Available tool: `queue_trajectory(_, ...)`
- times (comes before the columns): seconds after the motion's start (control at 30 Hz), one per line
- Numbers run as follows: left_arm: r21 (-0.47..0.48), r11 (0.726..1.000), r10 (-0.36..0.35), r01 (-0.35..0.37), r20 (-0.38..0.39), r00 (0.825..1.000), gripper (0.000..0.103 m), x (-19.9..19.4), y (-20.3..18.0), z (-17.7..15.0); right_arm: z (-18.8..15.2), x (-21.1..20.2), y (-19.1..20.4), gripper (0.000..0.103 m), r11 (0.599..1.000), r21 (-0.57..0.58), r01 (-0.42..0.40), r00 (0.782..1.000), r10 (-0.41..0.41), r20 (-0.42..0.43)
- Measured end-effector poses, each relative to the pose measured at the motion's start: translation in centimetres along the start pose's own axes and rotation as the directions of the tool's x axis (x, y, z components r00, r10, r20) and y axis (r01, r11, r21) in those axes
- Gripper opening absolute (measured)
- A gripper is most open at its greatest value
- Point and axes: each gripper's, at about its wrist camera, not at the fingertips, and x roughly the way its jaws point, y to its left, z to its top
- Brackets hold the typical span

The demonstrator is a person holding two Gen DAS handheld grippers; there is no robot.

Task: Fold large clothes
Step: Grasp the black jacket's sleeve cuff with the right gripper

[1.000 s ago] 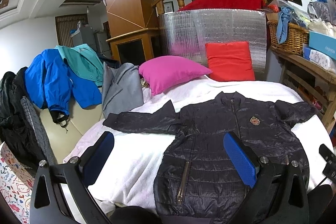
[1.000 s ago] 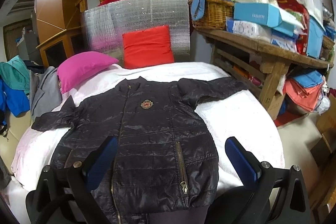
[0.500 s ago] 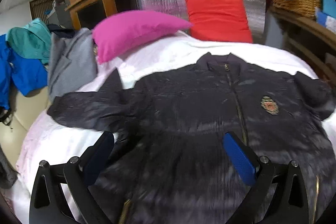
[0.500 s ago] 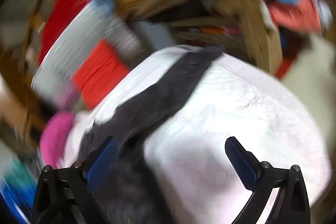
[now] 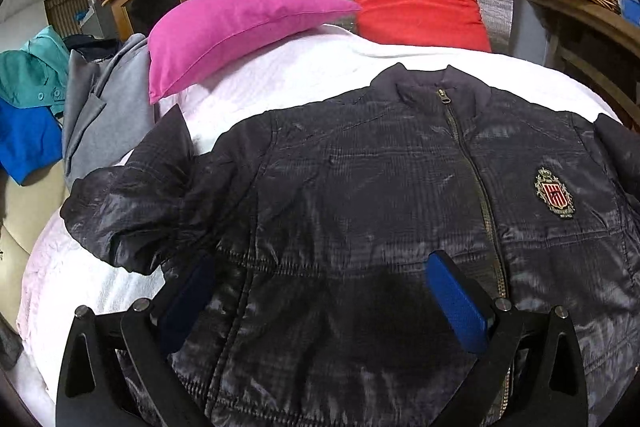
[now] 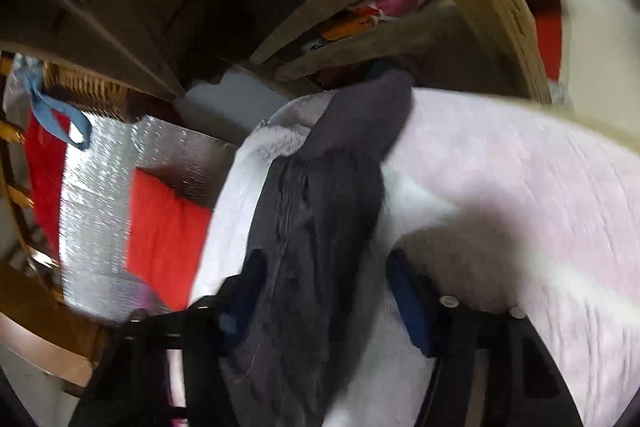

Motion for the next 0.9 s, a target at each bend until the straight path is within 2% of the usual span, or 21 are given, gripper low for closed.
queue_trajectory(0.07,0.019,1.000,0.014,-0.014,0.021,1.000,0.103,0.0,-0.3,0.2,0.5,1.0,0.8,0.048,0.999,-0.044,0.008,1.000,-0.008,0.000)
queue_trajectory(0.1,0.028,0.999,0.020,-0.021,0.032,0.999,0.103,-0.1,-0.5,0.2,0.7,1.6,1.0,0.030,0.998,-0.060,0.015,1.000,-0.015,-0.010)
queue_trajectory(0.13,0.039,0.999,0.023,-0.025,0.041,0.999,0.103,-0.1,-0.7,0.3,0.9,2.0,0.9,0.020,0.998,-0.067,0.020,1.000,-0.021,-0.019)
queue_trajectory(0.23,0.053,0.998,0.026,-0.029,0.054,0.998,0.103,-0.4,-1.0,0.5,0.4,2.0,1.4,0.012,0.995,-0.102,0.010,1.000,-0.010,0.002)
queue_trajectory(0.33,0.029,0.999,0.017,-0.019,0.072,0.997,0.103,-1.1,-0.6,0.8,-0.5,0.5,3.8,0.011,0.987,-0.149,-0.056,0.998,0.060,0.021)
queue_trajectory(0.43,-0.016,1.000,0.007,-0.006,0.086,0.996,0.103,-2.1,0.6,1.4,-2.5,-1.5,8.0,0.012,0.966,-0.229,-0.122,0.991,0.130,0.017)
queue_trajectory(0.6,-0.107,0.994,0.018,-0.008,0.089,0.996,0.103,-2.9,3.5,2.2,-9.2,-5.6,15.9,0.012,0.890,-0.376,-0.258,0.965,0.257,-0.053)
queue_trajectory(0.73,-0.175,0.983,0.082,-0.062,0.109,0.991,0.103,-3.7,6.9,2.3,-16.6,-7.3,22.1,0.011,0.800,-0.454,-0.392,0.920,0.348,-0.181)
queue_trajectory(0.8,-0.202,0.974,0.128,-0.101,0.130,0.983,0.103,-4.5,8.8,2.0,-20.8,-7.2,24.8,0.011,0.757,-0.472,-0.453,0.891,0.367,-0.267)
queue_trajectory(0.9,-0.240,0.963,0.153,-0.119,0.127,0.980,0.103,-5.0,11.4,1.5,-26.8,-5.7,27.0,0.012,0.718,-0.467,-0.516,0.850,0.358,-0.387)
